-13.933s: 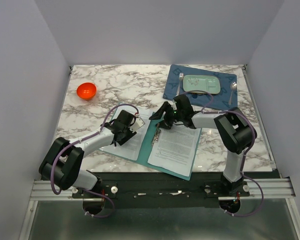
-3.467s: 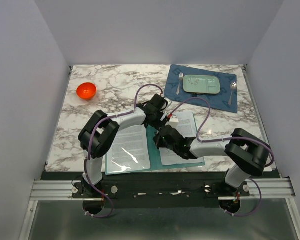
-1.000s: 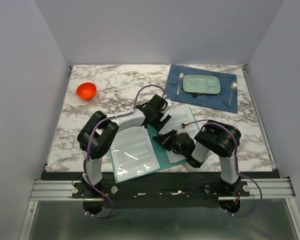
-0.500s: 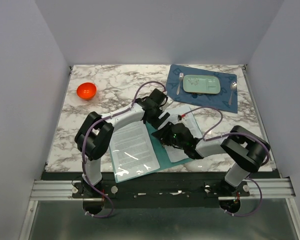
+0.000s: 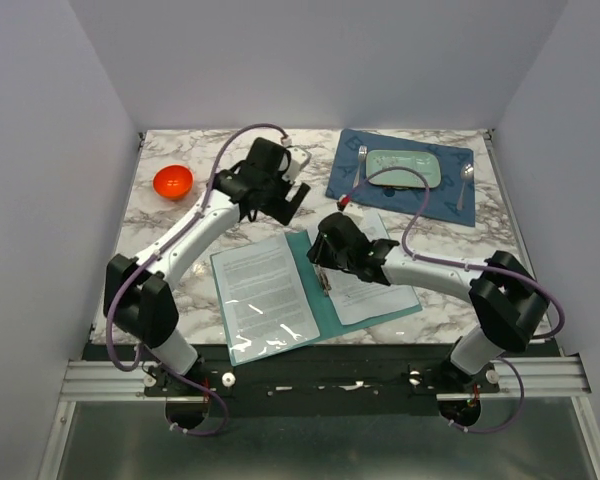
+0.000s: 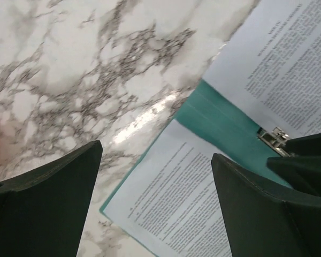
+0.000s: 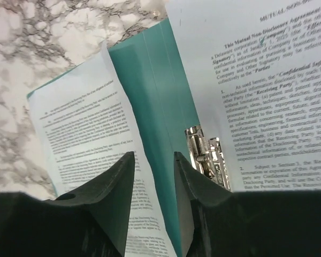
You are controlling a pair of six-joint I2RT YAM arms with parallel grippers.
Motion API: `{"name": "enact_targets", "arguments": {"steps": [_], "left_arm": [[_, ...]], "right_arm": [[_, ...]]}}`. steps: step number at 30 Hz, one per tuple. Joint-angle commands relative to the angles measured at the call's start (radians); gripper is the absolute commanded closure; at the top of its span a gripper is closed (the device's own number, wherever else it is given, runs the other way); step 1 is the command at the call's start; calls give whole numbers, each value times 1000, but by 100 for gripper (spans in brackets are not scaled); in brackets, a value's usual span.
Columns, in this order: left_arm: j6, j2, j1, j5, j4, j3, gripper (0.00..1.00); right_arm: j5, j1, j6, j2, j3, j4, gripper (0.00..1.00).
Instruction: Put the files into the folder
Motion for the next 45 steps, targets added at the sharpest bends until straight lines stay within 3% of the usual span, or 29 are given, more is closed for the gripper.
{"name": "enact_targets", "arguments": {"steps": [1, 8, 14, 34, 45], "left_arm": [[24, -142, 131, 45, -73, -80, 1], [87, -291, 318, 114, -73, -292, 1], [126, -354, 430, 195, -97, -368, 1], [163, -402, 505, 253, -97, -467, 1], [176, -423, 514, 266, -108, -481, 1]], "right_arm": [[118, 22, -157, 59, 167, -362, 59], [106, 38, -210, 123, 257, -454, 65], [86, 61, -214, 166, 276, -468, 70], [93, 82, -200, 271, 318, -510, 74], [86, 90, -210, 332, 349, -556, 68]]}}
